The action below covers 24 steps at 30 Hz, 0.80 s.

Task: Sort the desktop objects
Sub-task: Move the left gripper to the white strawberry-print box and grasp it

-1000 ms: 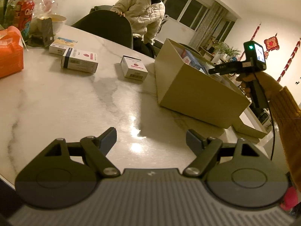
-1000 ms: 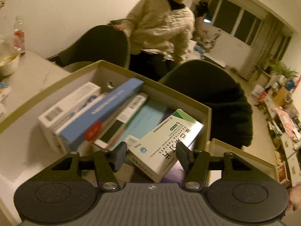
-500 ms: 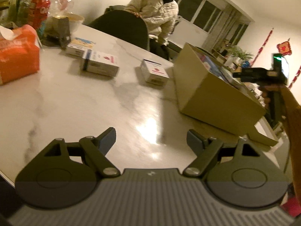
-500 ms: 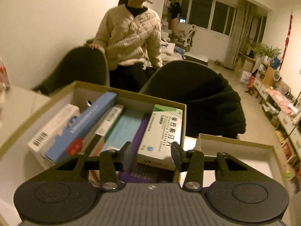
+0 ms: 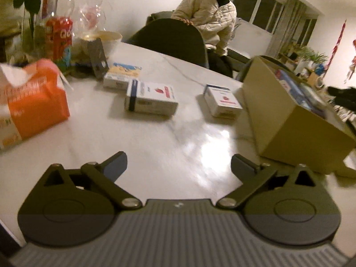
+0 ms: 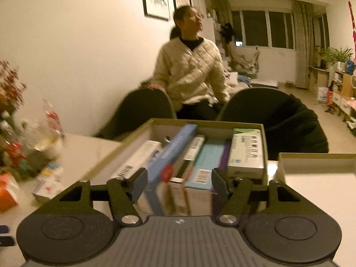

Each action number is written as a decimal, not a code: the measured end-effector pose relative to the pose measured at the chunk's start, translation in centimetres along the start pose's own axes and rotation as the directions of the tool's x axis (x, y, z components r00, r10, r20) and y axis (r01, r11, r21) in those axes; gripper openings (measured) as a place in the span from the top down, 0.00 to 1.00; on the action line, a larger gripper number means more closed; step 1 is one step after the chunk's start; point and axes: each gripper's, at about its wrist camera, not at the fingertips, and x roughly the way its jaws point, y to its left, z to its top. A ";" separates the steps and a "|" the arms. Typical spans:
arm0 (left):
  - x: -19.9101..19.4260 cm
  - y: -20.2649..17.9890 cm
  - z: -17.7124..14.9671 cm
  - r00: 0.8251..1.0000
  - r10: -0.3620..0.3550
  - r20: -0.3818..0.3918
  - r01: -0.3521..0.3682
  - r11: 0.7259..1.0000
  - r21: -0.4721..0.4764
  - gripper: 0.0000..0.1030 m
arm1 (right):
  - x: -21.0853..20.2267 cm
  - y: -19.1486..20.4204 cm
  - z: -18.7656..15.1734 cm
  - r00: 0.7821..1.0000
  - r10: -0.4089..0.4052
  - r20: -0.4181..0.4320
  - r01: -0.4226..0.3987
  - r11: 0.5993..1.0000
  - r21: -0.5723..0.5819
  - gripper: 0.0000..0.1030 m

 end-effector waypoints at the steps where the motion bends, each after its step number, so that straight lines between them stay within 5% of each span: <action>1: 0.3 -0.2 0.2 1.000 0.015 0.006 -0.015 1.000 0.019 0.00 | -0.6 0.2 -0.3 1.000 0.016 0.018 -0.016 1.000 0.008 0.29; 10: 4.4 -1.0 2.8 0.990 0.142 -0.001 -0.142 0.988 0.059 0.00 | -3.1 1.8 -2.8 0.983 0.134 0.128 -0.140 0.989 0.037 0.10; 24: 10.5 -1.6 4.8 0.950 0.310 0.034 -0.312 0.941 0.130 0.01 | -2.3 3.2 -4.6 0.961 0.264 0.082 -0.267 0.964 0.021 0.06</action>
